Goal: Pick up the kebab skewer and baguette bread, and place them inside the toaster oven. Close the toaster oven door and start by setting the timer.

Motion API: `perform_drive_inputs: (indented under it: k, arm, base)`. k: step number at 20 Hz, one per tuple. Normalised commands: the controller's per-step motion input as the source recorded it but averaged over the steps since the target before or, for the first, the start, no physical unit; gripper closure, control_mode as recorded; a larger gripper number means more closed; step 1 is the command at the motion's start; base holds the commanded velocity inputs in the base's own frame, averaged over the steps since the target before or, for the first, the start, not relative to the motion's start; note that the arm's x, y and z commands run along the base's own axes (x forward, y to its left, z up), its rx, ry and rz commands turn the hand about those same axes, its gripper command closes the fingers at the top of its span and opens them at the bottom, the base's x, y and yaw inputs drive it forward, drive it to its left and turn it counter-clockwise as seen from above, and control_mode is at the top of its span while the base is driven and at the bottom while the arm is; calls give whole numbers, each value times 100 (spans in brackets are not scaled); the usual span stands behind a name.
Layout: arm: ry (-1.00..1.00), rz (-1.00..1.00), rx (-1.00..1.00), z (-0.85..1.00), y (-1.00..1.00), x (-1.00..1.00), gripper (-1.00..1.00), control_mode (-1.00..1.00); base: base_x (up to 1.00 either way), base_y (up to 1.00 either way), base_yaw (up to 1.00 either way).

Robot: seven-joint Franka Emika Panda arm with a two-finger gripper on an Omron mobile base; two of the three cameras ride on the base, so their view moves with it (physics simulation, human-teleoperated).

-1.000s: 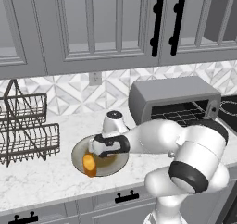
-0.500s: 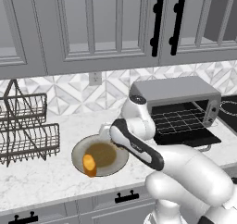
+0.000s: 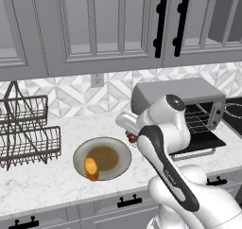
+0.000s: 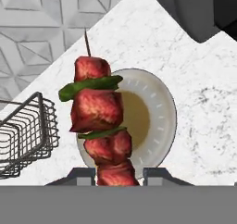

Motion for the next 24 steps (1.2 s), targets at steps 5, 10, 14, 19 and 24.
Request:
perform_drive_inputs:
  k: [5,10,14,19,24]
  arm:
    - [-18,-38,21,89,-16,-44,100,-100]
    - [-10,-34,22,90,-69,-50,100,-100]
    - [-1,-32,21,57,-88,-68,100,-100]
    - [0,-30,12,4,-99,-7,100,-100]
    - [6,-17,7,0,-94,0,100,-100]
  base:
    - [0,0,0]
    - [0,0,0]
    - [0,0,0]
    - [0,0,0]
    - [0,0,0]
